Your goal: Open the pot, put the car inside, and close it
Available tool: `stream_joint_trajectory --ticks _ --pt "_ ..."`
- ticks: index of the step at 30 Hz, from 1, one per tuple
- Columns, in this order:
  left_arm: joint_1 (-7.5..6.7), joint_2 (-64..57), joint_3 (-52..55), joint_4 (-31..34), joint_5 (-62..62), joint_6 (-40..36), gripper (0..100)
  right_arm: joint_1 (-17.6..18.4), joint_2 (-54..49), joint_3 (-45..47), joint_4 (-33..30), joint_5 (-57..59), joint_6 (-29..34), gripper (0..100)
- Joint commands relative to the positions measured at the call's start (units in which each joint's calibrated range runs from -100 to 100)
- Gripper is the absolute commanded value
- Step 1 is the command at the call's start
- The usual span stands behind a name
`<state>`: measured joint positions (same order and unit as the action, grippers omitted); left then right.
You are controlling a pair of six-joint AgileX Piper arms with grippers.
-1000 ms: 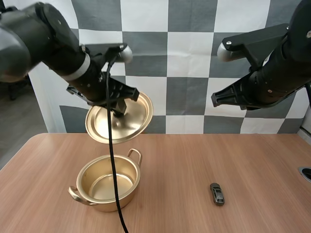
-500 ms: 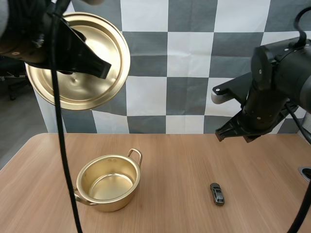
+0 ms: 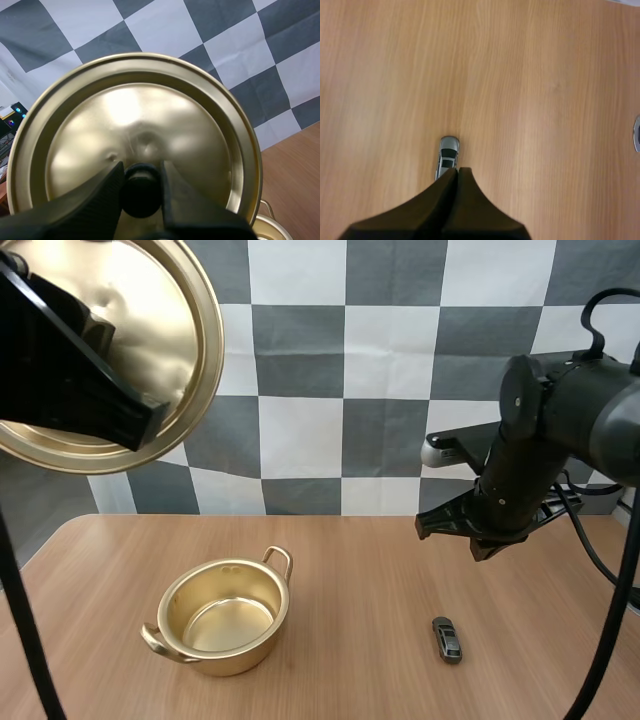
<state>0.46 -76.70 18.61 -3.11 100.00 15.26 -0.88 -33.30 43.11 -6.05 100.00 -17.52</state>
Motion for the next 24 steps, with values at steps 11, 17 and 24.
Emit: stream_joint_trajectory --ticks 11,17,24 --pt "-0.04 0.1 3.7 -1.3 0.0 0.2 0 0.0 5.4 0.0 -1.2 0.0 -7.5 100" --pt "-0.04 0.1 3.7 -1.5 0.0 0.2 0 0.0 5.5 0.0 -0.1 0.0 -7.5 100" --pt "-0.04 0.1 3.7 -1.5 0.0 0.2 0 0.0 5.5 0.0 0.4 0.0 -7.5 100"
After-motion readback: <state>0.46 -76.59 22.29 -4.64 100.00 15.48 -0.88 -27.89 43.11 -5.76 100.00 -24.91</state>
